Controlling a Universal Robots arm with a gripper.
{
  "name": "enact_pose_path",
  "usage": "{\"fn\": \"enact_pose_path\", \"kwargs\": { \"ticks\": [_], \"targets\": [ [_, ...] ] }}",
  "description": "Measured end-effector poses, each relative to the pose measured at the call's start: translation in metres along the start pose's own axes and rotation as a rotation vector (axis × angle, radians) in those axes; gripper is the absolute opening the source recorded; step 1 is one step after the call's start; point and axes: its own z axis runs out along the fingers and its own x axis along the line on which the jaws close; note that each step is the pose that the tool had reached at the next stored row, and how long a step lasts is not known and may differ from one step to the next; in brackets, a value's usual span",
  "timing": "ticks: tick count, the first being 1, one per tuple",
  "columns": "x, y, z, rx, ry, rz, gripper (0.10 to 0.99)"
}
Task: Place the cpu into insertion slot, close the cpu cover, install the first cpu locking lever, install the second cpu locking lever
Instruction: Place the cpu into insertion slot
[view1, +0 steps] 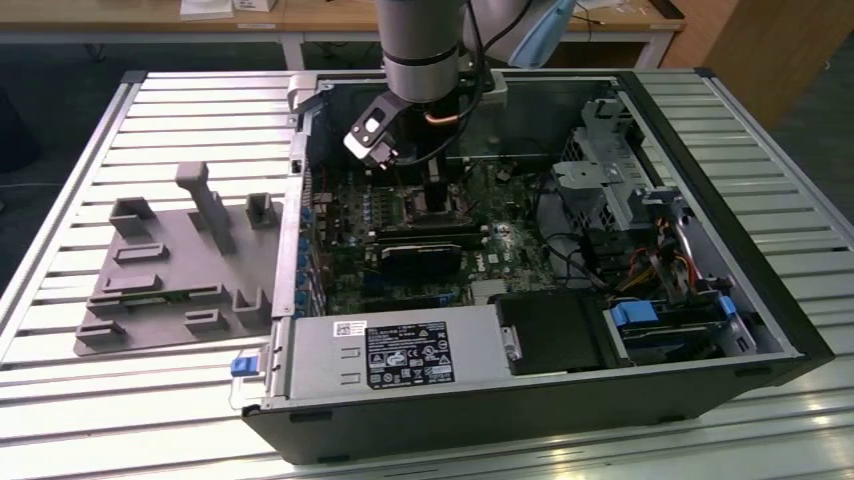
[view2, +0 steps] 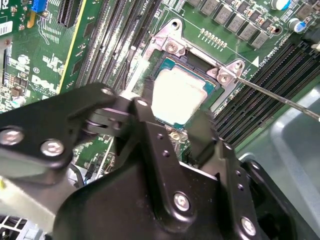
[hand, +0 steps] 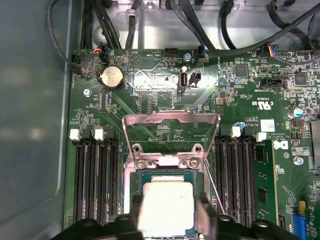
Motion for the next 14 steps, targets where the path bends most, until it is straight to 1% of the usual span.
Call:
{"fn": "enact_pose_path", "kwargs": {
  "ticks": [1, 2, 3, 6, 7, 9, 10, 11, 12, 14],
  "targets": [
    [0.0, 0.0, 0.0, 0.0, 0.0, 0.0, 0.537],
    [0.0, 0.0, 0.0, 0.0, 0.0, 0.0, 0.475],
    [0.0, 0.0, -0.0001, 0.0, 0.0, 0.0, 0.475],
    [0.0, 0.0, -0.0001, 0.0, 0.0, 0.0, 0.302],
    [0.0, 0.0, -0.0002, 0.0, 0.0, 0.0, 0.302],
    [0.0, 0.0, -0.0002, 0.0, 0.0, 0.0, 0.18],
    [0.0, 0.0, -0.0002, 0.0, -0.0001, 0.0, 0.18],
    [0.0, 0.0, -0.0002, 0.0, 0.0, 0.0, 0.122],
    [0.0, 0.0, -0.0003, 0.0, 0.0, 0.0, 0.102],
    [0.0, 0.0, -0.0003, 0.0, 0.0, 0.0, 0.102]
  ]
}}
